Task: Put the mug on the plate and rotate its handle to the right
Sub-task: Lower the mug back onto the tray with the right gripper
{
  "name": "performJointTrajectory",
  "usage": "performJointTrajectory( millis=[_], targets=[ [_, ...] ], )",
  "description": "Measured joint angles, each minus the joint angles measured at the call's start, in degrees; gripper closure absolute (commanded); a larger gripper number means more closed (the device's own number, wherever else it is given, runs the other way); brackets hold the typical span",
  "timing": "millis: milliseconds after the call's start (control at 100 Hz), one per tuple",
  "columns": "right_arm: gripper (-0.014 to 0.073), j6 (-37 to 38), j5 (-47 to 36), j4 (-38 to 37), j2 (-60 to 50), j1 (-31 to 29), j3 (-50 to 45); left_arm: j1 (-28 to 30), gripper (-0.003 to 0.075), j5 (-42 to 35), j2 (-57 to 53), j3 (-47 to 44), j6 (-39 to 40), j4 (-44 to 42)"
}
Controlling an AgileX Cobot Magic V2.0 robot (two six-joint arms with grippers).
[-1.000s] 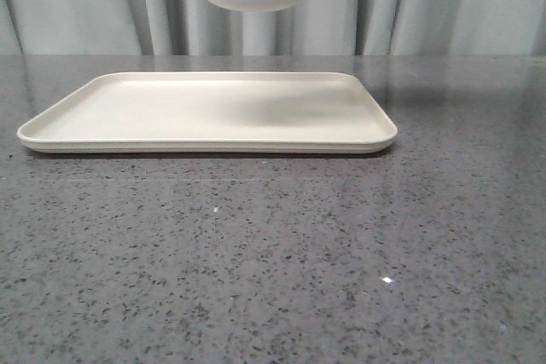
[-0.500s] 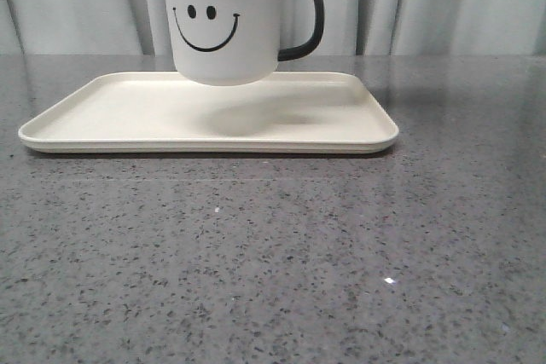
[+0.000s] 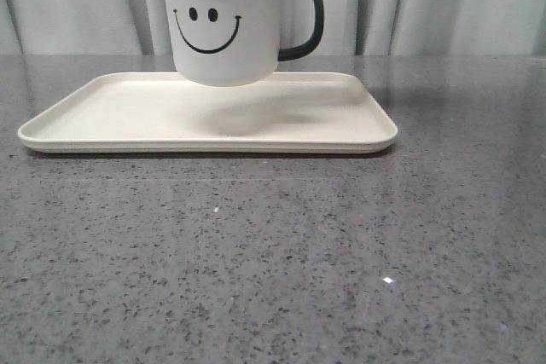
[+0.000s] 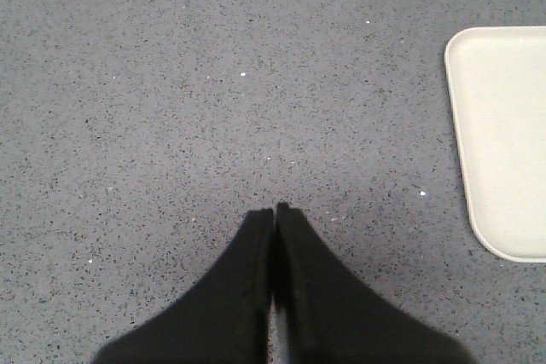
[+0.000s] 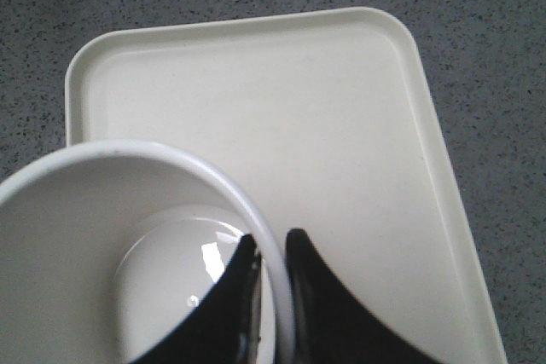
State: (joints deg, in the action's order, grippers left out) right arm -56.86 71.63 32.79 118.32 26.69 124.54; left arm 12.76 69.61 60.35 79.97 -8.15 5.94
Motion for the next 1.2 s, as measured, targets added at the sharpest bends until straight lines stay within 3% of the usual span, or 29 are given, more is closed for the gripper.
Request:
performJointTrajectory(
  millis=[1200],
  targets=[
    [0.0659,-0.36,-0.21,0.37,4.66,0.46,0.00,0.00,0.0740,-0.48,0.00,0.00,-0.11,0.00]
  ],
)
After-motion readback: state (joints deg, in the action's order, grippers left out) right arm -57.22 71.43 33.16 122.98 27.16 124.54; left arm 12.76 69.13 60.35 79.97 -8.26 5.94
